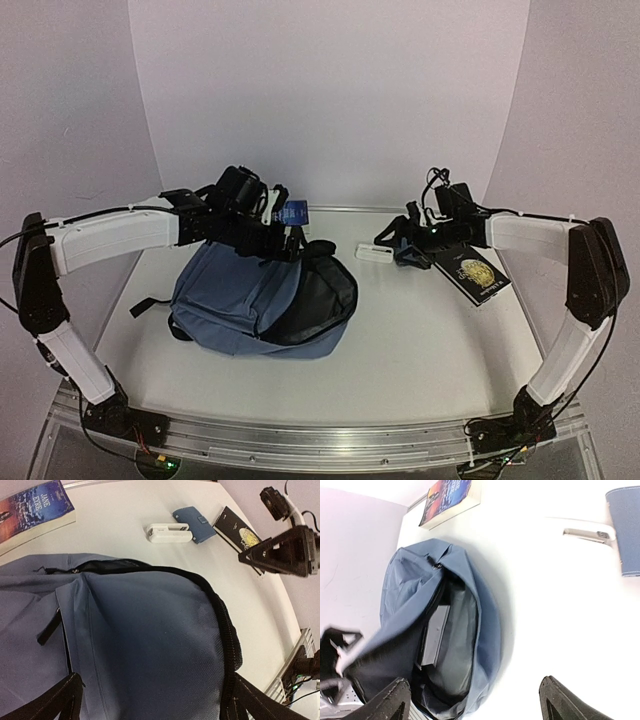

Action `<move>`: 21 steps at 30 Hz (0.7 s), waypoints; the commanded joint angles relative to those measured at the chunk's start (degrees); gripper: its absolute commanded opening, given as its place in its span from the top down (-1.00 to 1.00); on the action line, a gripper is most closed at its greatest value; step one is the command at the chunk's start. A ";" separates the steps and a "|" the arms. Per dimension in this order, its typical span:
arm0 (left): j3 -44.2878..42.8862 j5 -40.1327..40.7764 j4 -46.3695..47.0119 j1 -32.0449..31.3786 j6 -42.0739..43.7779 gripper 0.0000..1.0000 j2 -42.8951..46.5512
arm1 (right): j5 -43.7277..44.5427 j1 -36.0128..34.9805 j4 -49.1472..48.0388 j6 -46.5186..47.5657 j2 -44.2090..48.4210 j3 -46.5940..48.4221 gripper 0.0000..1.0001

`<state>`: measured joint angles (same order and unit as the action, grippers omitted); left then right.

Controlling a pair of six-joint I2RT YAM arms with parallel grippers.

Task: Pack the student bag
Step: Place the book in the student bag.

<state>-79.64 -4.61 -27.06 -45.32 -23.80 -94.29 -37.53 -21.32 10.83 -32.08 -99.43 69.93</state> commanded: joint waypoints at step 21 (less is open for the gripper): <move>-8.60 -6.45 3.63 4.87 0.50 -0.98 -13.67 | 2.63 -5.89 -1.07 4.57 -14.53 8.46 -0.75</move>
<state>-83.52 -21.05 -19.68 -42.43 -21.86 -103.26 -37.61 -23.92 10.59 -30.85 -110.70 74.43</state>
